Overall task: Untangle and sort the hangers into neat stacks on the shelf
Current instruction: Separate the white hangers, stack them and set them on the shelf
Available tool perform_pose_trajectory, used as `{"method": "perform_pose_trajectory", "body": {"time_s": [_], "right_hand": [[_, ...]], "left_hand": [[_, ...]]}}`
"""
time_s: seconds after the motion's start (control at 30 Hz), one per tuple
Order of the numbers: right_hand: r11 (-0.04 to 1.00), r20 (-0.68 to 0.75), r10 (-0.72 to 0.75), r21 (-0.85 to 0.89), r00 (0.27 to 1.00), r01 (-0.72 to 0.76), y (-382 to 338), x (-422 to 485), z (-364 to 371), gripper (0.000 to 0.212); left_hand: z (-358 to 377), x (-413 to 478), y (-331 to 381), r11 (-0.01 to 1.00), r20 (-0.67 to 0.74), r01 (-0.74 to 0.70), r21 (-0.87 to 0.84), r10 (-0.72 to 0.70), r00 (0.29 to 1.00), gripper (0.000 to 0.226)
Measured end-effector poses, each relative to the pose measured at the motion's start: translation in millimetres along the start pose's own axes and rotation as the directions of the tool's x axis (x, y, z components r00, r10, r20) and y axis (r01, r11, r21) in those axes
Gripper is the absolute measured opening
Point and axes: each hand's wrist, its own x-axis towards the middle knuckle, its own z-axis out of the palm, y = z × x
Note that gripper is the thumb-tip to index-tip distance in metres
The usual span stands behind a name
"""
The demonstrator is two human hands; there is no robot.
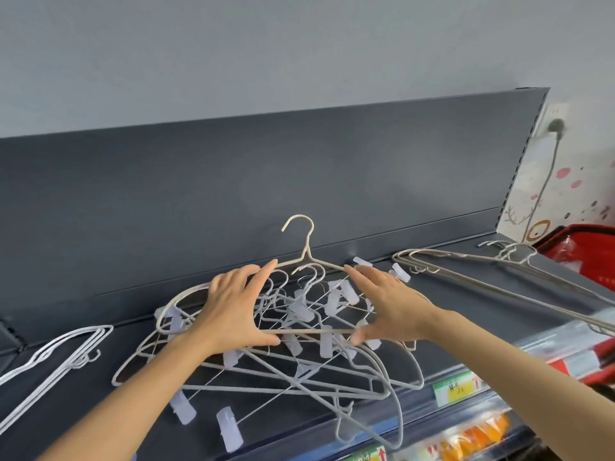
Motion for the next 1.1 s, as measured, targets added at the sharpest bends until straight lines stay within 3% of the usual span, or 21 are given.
{"method": "perform_pose_trajectory", "body": {"time_s": [0.2,0.37,0.6,0.9,1.1], "right_hand": [[0.991,-0.127,0.052,-0.119,0.991,-0.067,32,-14,-2,0.116],[0.985,-0.231,0.150,-0.054,0.961,-0.166,84,-31,-11,0.114],[0.886,-0.167,0.461,0.149,0.871,-0.440,183,-68,-20,0.103],[0.767,-0.140,0.642,0.146,0.754,-0.625,260,-118,-14,0.103],[0.747,-0.120,0.665,0.136,0.737,-0.651,290,-133,-12,0.106]], "left_hand": [[3,35,36,0.998,-0.027,-0.068,-0.005,0.068,0.997,0.129],[11,63,67,0.991,-0.015,-0.129,0.027,0.129,0.992,0.118],[20,89,95,0.985,0.026,-0.137,-0.102,0.141,0.990,0.093],[36,123,142,0.971,0.103,-0.195,-0.140,0.210,0.972,0.085],[50,136,171,0.959,0.136,-0.229,-0.165,0.252,0.958,0.081]]}}
